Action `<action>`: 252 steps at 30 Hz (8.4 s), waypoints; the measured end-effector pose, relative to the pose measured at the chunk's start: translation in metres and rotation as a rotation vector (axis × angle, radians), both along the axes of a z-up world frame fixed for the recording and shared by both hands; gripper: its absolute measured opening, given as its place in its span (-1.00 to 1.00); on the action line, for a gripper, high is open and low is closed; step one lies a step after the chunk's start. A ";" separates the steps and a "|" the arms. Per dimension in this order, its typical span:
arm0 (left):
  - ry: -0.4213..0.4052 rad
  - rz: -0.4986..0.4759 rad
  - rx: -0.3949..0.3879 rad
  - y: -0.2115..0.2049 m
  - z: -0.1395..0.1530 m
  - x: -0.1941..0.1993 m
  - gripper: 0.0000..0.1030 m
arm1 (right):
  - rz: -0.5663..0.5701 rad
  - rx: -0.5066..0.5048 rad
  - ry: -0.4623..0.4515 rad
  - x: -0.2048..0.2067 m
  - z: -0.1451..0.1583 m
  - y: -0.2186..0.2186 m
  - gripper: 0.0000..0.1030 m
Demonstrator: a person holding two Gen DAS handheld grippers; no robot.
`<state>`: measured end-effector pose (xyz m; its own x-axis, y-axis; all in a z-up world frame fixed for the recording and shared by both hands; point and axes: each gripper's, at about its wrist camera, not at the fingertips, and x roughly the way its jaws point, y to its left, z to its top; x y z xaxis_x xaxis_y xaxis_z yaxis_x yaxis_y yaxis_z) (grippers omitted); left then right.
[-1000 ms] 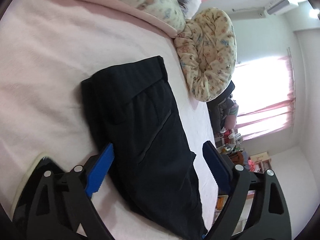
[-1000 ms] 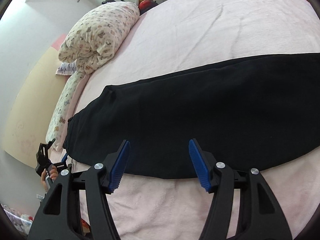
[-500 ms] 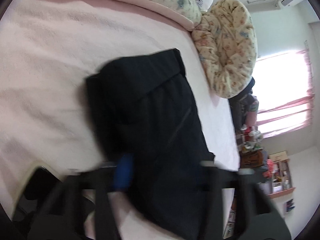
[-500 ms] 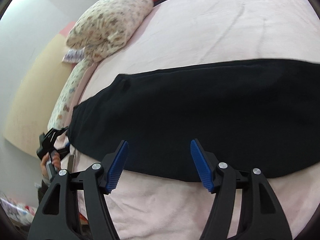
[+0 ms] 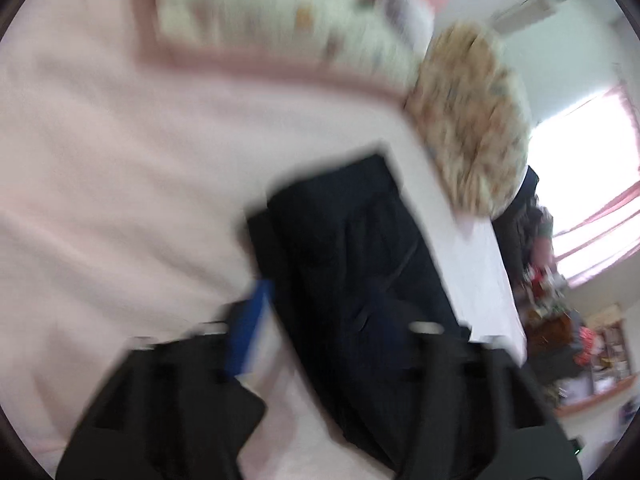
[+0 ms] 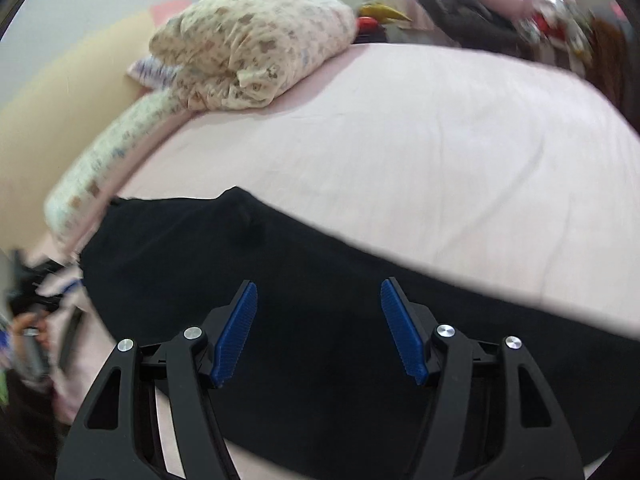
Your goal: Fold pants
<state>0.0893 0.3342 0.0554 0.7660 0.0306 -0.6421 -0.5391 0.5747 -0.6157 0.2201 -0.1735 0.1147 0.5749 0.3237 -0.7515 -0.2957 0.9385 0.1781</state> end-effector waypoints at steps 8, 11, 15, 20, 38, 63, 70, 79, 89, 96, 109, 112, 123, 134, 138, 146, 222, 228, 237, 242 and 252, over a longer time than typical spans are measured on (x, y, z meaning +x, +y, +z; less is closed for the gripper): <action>-0.203 -0.364 0.190 -0.110 0.010 -0.012 0.75 | 0.168 -0.288 0.157 0.073 -0.048 0.047 -0.04; -0.178 -0.453 0.161 -0.129 -0.009 0.008 0.75 | 0.182 -0.250 0.244 0.080 -0.062 0.040 -0.04; -0.146 -0.454 0.143 -0.133 -0.030 0.022 0.75 | 0.182 -0.240 0.323 0.085 -0.077 0.031 -0.13; -0.192 -0.463 0.201 -0.144 -0.035 0.016 0.83 | 0.143 -0.236 0.293 0.081 -0.076 0.035 -0.88; -0.234 -0.467 0.130 -0.136 -0.043 0.014 0.90 | -0.124 0.227 0.202 0.044 -0.051 -0.074 -0.08; -0.267 -0.474 0.091 -0.132 -0.045 0.014 0.95 | -1.229 0.522 -0.055 -0.225 -0.071 -0.349 -0.18; -0.268 -0.474 0.090 -0.132 -0.045 0.013 0.96 | -1.293 0.545 0.006 -0.243 -0.102 -0.382 -0.18; -0.267 -0.473 0.090 -0.131 -0.045 0.012 0.96 | -1.267 0.402 -0.005 -0.216 -0.098 -0.386 -0.78; -0.277 -0.474 0.078 -0.130 -0.046 0.012 0.96 | -1.298 0.638 -0.069 -0.256 -0.113 -0.403 0.10; -0.305 -0.472 0.055 -0.127 -0.046 0.009 0.96 | -1.186 0.728 -0.060 -0.233 -0.127 -0.395 -0.15; -0.304 -0.472 0.055 -0.126 -0.046 0.009 0.96 | -1.224 0.951 -0.101 -0.229 -0.141 -0.396 -0.40; -0.304 -0.472 0.055 -0.126 -0.046 0.009 0.96 | -1.243 0.941 -0.097 -0.228 -0.143 -0.395 -0.74; -0.305 -0.472 0.054 -0.125 -0.046 0.008 0.96 | -1.042 0.870 -0.287 -0.212 -0.080 -0.365 -0.81; -0.308 -0.472 0.051 -0.125 -0.047 0.008 0.97 | -0.610 0.816 -0.290 -0.142 -0.013 -0.250 -0.81; -0.309 -0.473 0.050 -0.125 -0.047 0.008 0.97 | -0.458 0.813 -0.202 -0.108 -0.016 -0.184 -0.81; -0.321 -0.474 0.036 -0.124 -0.047 0.008 0.97 | -0.261 0.713 0.015 -0.053 -0.051 -0.068 -0.82; -0.343 -0.472 0.011 -0.123 -0.046 0.007 0.97 | 0.097 -0.256 -0.094 -0.073 -0.082 0.124 -0.28; -0.347 -0.471 0.005 -0.123 -0.046 0.007 0.97 | 0.136 -0.155 -0.190 -0.098 -0.058 0.127 -0.29; -0.365 -0.471 -0.016 -0.121 -0.047 0.007 0.97 | 0.120 -0.262 -0.245 -0.121 -0.054 0.136 -0.20; -0.367 -0.472 -0.019 -0.120 -0.047 0.006 0.96 | 0.103 -0.237 -0.102 -0.110 -0.078 0.115 -0.13; -0.247 -0.352 -0.240 -0.078 -0.011 0.000 0.96 | -0.054 0.368 -0.034 -0.154 -0.074 -0.038 0.37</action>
<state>0.0896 0.2565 0.0443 0.8336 -0.3843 -0.3969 -0.1583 0.5221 -0.8381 0.0662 -0.2117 0.0411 0.6210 0.5369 -0.5710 -0.2587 0.8281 0.4973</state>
